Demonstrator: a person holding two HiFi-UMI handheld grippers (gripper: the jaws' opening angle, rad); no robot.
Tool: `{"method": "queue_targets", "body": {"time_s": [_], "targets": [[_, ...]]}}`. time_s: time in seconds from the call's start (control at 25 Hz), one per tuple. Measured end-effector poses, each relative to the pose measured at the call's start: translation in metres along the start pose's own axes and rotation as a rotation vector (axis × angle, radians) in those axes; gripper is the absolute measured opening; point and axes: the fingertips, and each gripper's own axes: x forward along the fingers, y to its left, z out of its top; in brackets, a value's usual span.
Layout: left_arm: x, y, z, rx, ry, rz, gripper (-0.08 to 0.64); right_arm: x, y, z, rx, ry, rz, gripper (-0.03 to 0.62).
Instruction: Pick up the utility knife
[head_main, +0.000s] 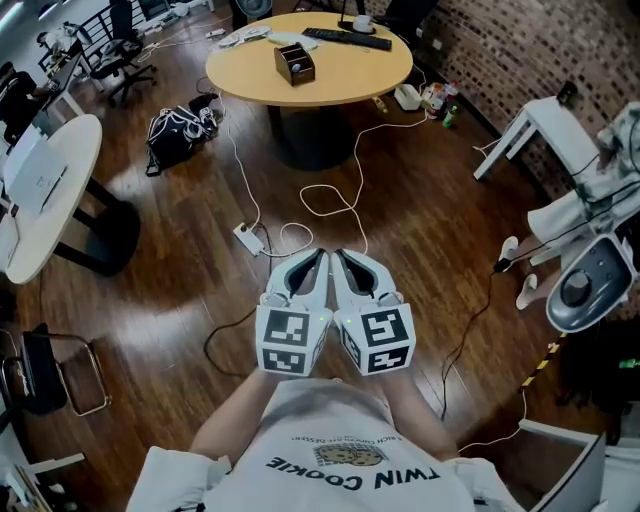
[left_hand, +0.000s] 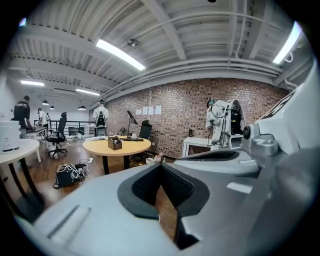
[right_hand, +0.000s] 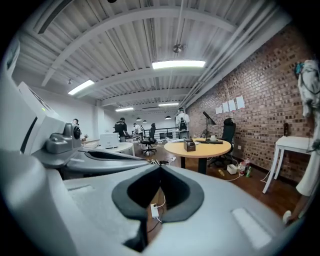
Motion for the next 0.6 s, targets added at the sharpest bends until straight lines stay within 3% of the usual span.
{"method": "queue_targets", "body": {"time_s": [0.6], "targets": [[0.061,0.102,0.023,-0.022,0.014,-0.093,0.008,0.117,-0.002,0.037,-0.001,0.031,-0.075,0.000]]}}
